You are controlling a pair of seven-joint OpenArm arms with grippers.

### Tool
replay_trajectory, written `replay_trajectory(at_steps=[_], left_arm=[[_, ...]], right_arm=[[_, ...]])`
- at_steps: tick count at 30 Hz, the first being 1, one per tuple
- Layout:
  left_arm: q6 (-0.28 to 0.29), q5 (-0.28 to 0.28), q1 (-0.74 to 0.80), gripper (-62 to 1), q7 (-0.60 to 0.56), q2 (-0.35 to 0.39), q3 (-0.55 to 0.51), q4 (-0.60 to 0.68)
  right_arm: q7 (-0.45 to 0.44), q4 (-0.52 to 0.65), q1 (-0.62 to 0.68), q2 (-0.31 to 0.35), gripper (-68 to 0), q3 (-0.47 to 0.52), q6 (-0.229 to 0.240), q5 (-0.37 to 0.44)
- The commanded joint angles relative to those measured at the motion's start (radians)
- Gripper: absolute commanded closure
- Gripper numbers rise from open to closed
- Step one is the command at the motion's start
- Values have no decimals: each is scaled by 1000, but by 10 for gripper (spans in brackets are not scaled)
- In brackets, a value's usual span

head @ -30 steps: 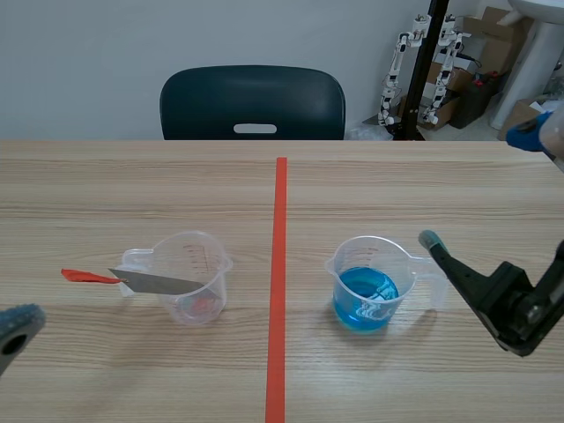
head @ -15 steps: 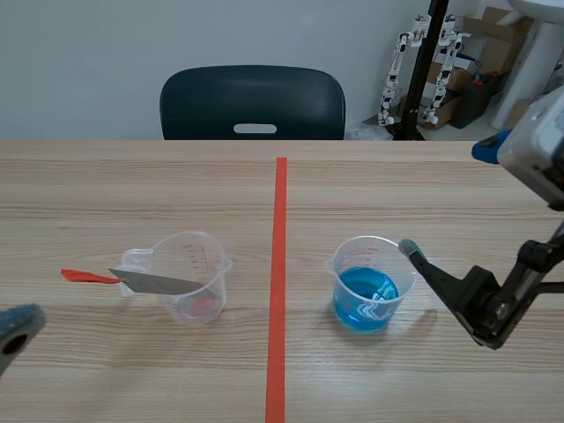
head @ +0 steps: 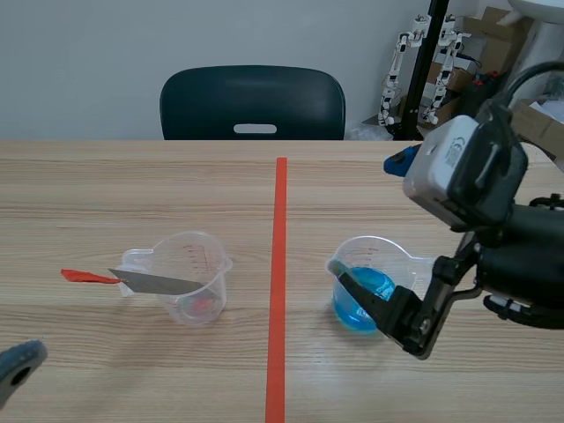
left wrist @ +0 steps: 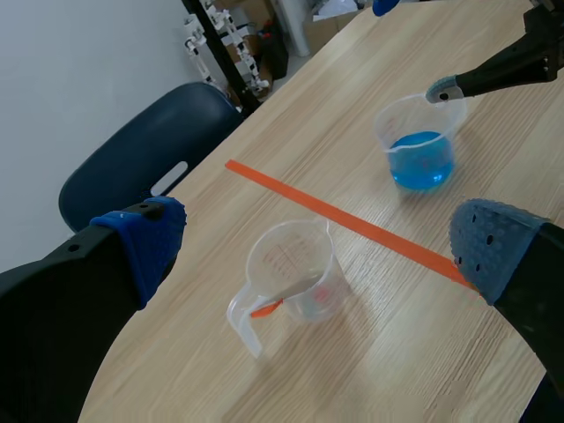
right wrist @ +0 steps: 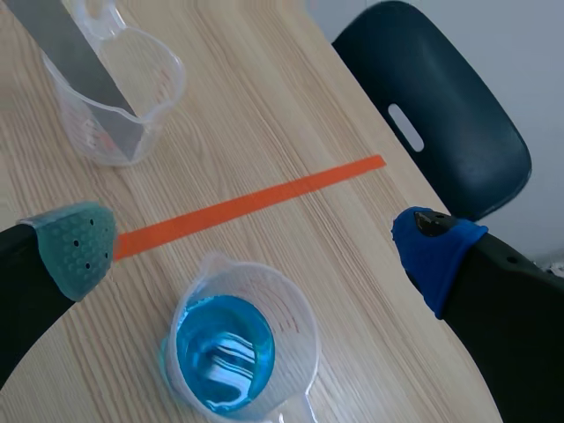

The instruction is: Do the redox reaction experiment. lift the metal plate out of the left beaker

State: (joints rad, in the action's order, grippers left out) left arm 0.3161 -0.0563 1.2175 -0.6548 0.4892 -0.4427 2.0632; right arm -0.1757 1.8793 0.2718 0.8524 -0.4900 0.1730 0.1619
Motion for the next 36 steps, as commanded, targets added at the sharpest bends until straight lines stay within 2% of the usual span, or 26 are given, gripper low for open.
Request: replay_trajectory(at_steps=[1,5,8,11,17,19,25,29,31,36], left_arm=[[19,10,-44,-623,-6,-27,21,-48],[48,10,-137,-623,-18,-68,57,-190],[72,9,-187,-623,-87,-105,72,-299],[100,3,-220,-623,-203,-137,74,-399],[103,-69,-269,-623,-475,-176,91,-581],[102,-69,-285,-623,-538,-176,119,-646],[98,-69,-372,-623,-581,-176,192,-842],[94,-69,-441,-623,-669,-176,232,-971],[83,-68,-476,-623,-722,-176,256,-1031],[16,-68,-565,-623,-811,-195,307,-1168]], right_arm=[[-10,-6,-35,-21,-679,-22,-6,-21],[-6,-54,-111,-66,-679,-126,-6,-85],[-7,-86,-159,-95,-679,-195,-7,-113],[-7,-106,-202,-120,-679,-251,-7,-131],[-6,-109,-267,-159,-679,-319,-7,-134],[-3,-110,-289,-169,-679,-339,-7,-134],[6,-112,-335,-200,-679,-389,-7,-136],[24,-139,-361,-233,-679,-420,-7,-136],[36,-167,-378,-257,-679,-433,-7,-137],[42,-243,-411,-312,-679,-448,-6,-156]])
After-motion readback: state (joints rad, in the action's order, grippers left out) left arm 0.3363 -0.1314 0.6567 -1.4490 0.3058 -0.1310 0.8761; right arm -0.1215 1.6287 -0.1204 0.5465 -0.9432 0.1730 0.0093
